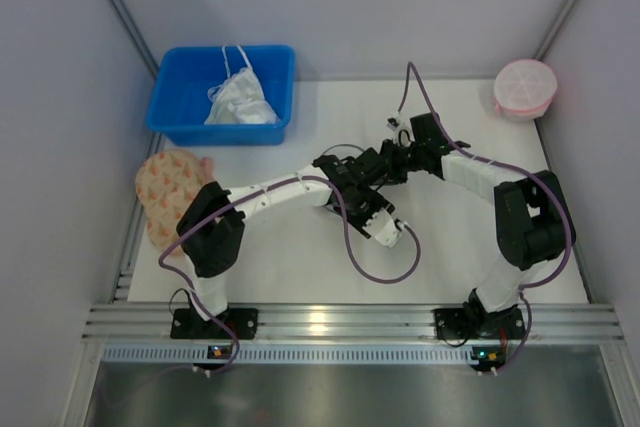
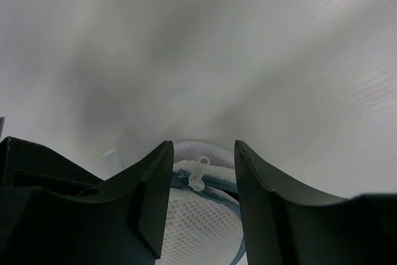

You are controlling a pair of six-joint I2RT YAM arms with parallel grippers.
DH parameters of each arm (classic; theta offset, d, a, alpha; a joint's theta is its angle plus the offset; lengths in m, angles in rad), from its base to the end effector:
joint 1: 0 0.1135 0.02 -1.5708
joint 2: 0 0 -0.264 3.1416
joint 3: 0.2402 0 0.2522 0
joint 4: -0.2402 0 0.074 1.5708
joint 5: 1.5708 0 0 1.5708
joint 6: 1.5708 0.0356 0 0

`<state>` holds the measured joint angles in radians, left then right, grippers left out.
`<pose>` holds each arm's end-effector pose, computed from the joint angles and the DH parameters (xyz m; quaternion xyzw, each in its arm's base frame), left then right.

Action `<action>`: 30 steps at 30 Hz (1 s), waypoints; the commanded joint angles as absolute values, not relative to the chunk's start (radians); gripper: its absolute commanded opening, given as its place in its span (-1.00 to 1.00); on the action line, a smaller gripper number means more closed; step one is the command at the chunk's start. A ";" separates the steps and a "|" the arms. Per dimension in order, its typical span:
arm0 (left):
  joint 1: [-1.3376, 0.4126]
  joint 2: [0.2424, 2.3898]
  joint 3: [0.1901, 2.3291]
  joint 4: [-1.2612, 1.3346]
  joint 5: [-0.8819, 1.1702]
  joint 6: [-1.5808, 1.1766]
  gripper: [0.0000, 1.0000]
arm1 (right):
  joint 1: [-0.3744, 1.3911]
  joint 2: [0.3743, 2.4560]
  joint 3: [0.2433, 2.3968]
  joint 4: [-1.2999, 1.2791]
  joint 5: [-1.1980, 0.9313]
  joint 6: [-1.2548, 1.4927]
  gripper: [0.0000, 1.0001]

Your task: Place the bra in the laundry bag and zip it closed

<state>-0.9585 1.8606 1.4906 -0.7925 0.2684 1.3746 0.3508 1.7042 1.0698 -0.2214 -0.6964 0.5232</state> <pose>0.2156 -0.3234 0.2344 0.9029 0.3567 -0.0867 0.2236 0.3250 0.1432 0.2018 -0.0431 0.8876 0.4288 0.1627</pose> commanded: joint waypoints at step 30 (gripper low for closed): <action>-0.962 1.786 1.503 -0.963 0.227 1.437 -1.00 | 0.361 1.707 1.146 -0.271 -0.632 0.440 -1.00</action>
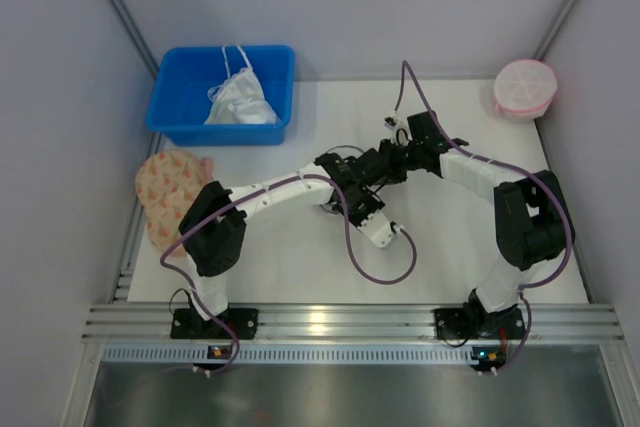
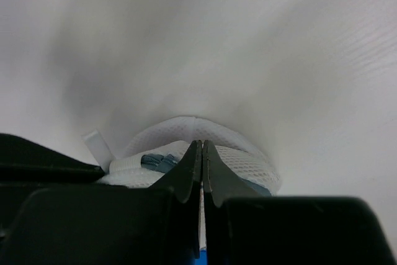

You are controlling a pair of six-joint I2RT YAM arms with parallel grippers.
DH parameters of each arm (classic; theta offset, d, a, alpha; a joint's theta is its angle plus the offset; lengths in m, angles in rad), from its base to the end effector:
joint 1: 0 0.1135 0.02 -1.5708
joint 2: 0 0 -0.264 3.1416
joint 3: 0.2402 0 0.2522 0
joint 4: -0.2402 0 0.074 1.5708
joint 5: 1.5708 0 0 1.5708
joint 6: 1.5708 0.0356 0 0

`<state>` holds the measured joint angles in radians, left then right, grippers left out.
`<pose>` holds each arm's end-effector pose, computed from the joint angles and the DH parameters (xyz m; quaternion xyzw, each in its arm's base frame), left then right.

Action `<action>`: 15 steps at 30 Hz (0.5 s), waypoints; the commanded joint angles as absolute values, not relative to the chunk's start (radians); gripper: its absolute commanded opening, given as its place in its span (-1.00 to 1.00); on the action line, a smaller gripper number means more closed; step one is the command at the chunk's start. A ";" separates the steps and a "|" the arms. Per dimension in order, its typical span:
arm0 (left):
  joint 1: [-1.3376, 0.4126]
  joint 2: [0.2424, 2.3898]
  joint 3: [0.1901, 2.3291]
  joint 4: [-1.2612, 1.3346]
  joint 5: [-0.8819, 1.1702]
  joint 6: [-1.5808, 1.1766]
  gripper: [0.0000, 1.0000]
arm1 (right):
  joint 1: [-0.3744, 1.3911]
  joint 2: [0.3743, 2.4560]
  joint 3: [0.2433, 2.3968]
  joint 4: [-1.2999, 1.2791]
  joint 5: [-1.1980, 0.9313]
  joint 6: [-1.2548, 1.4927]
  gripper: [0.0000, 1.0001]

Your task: Place the bra in the laundry bag and zip it closed

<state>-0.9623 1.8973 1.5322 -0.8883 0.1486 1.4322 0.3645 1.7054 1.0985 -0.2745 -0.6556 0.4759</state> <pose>0.2180 -0.3222 0.2284 0.9211 0.3484 -0.0346 0.1703 0.3248 0.1471 0.2058 -0.0590 0.8957 0.4072 0.1685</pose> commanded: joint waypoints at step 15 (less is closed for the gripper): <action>-0.959 1.638 1.276 -0.960 0.442 1.401 -1.00 | 0.315 1.741 1.199 -0.265 -0.653 0.407 -1.00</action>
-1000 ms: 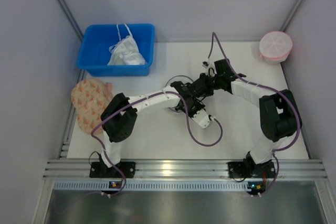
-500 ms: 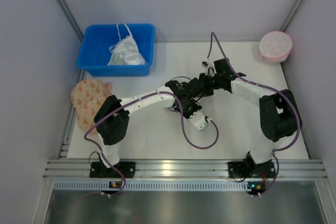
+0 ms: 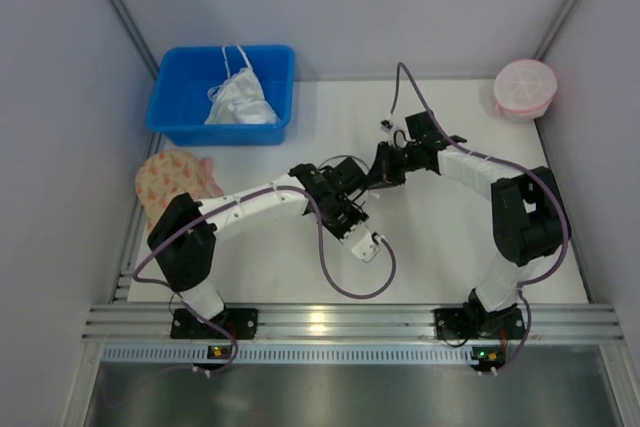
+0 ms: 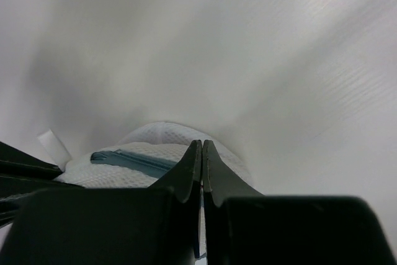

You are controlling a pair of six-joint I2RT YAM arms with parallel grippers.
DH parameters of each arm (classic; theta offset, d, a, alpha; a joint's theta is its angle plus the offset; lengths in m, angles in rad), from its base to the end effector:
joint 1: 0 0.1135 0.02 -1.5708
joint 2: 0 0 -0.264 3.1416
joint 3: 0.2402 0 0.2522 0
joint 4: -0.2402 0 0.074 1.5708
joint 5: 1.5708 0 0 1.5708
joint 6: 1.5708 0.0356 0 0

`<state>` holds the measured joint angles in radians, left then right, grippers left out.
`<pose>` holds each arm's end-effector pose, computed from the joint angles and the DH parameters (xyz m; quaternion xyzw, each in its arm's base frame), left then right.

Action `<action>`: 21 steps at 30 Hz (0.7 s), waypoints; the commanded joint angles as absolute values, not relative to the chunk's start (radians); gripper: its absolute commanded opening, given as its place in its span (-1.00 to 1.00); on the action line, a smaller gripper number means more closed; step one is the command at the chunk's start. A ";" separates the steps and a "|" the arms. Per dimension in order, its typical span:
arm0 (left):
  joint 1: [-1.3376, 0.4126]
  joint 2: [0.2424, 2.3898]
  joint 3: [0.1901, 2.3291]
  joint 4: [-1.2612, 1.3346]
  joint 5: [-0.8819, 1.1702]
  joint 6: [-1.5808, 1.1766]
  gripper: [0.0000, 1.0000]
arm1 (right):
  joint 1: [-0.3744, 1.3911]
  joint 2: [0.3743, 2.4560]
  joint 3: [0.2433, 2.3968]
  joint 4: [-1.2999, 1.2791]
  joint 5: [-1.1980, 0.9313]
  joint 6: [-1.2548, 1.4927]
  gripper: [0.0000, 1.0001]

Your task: Place the bra in the laundry bag and zip it closed

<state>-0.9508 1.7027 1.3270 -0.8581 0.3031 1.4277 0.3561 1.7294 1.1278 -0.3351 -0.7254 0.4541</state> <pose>0.1891 -0.2831 0.2392 0.9139 0.3394 -0.1055 0.1962 0.3266 0.1467 0.2039 -0.0670 0.8927 0.4247 0.1350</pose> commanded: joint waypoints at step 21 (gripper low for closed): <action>-0.907 1.756 1.456 -0.688 0.417 1.117 -1.00 | 0.216 1.801 1.448 -0.491 -0.755 0.281 0.68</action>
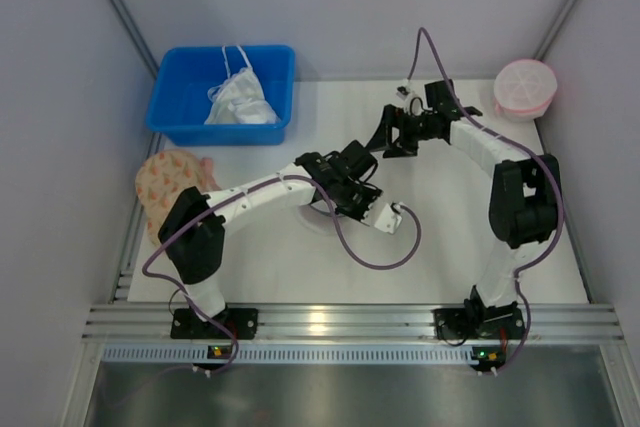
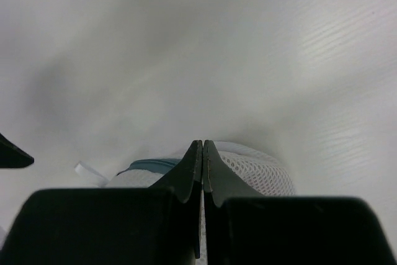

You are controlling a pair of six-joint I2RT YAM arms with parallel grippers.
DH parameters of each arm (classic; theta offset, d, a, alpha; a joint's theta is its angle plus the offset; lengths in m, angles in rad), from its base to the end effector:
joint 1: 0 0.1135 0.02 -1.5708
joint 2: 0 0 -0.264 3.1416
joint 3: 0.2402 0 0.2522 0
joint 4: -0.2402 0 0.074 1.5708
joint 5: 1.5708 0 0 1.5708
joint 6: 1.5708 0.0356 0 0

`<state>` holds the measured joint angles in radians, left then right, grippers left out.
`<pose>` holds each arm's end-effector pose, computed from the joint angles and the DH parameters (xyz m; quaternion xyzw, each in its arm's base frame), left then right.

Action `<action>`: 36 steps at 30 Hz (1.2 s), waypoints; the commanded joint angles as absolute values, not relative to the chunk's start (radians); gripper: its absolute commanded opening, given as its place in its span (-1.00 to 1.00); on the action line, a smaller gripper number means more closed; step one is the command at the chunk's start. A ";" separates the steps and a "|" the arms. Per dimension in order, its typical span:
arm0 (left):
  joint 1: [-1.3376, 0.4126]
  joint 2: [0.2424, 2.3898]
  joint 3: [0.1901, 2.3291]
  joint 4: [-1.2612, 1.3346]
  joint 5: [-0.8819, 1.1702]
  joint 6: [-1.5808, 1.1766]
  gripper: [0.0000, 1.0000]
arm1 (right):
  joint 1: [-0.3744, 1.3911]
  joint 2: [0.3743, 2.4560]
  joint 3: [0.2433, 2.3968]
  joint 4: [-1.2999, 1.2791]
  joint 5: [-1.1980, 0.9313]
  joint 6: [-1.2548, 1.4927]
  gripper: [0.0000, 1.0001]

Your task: Place the bra in the laundry bag and zip it closed

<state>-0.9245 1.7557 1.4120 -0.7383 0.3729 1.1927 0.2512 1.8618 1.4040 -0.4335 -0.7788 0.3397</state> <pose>0.2123 -0.3030 0.2523 0.8531 0.4282 -0.1465 0.2597 0.3855 0.1247 0.2347 -0.0878 0.8770 0.4322 0.1907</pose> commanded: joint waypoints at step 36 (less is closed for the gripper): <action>-0.928 1.534 1.181 -0.569 0.460 1.023 -1.00 | 0.305 1.953 1.561 -0.606 -0.854 0.269 -1.00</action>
<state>-0.9039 1.5963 1.2179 -0.5636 0.3702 1.0737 0.3328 1.9266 1.4761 -0.6281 -0.8993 0.3077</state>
